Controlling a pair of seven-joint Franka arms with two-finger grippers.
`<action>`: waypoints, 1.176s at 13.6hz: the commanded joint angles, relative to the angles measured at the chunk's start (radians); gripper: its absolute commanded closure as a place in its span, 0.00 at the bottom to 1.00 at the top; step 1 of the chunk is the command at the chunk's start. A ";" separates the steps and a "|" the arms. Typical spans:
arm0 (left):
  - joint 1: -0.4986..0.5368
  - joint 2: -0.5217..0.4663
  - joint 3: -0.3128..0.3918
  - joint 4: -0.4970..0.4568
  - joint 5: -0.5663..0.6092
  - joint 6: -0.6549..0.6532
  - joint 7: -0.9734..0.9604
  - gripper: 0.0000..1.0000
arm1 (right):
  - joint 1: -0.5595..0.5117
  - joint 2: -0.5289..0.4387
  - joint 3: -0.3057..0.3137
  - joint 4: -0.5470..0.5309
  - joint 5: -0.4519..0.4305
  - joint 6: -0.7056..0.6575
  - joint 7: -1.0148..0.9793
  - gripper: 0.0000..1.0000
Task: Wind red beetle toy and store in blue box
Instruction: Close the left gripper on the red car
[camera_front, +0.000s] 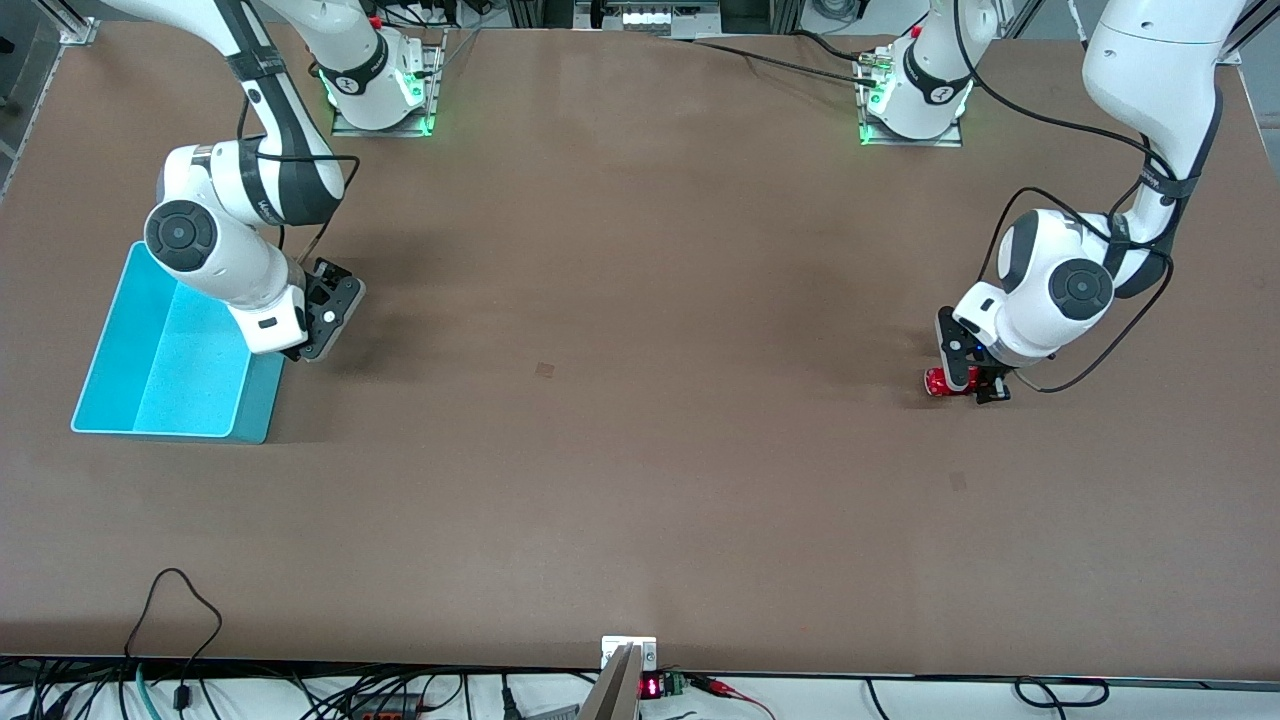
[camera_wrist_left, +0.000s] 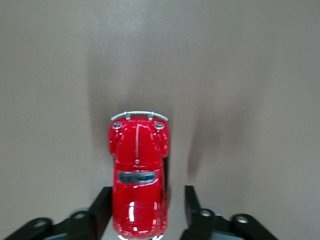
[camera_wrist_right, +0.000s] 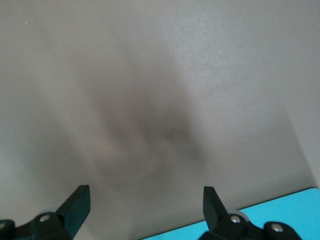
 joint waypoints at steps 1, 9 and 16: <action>0.015 -0.003 -0.007 -0.007 0.017 0.015 0.014 0.45 | -0.010 0.000 0.005 -0.006 -0.009 0.017 -0.017 0.00; 0.014 0.002 -0.009 0.002 0.019 0.010 0.127 0.55 | -0.012 0.005 0.003 -0.003 -0.009 0.018 -0.017 0.00; 0.014 0.009 -0.007 0.003 0.005 0.010 0.104 0.59 | -0.012 0.008 0.003 -0.003 -0.009 0.023 -0.017 0.00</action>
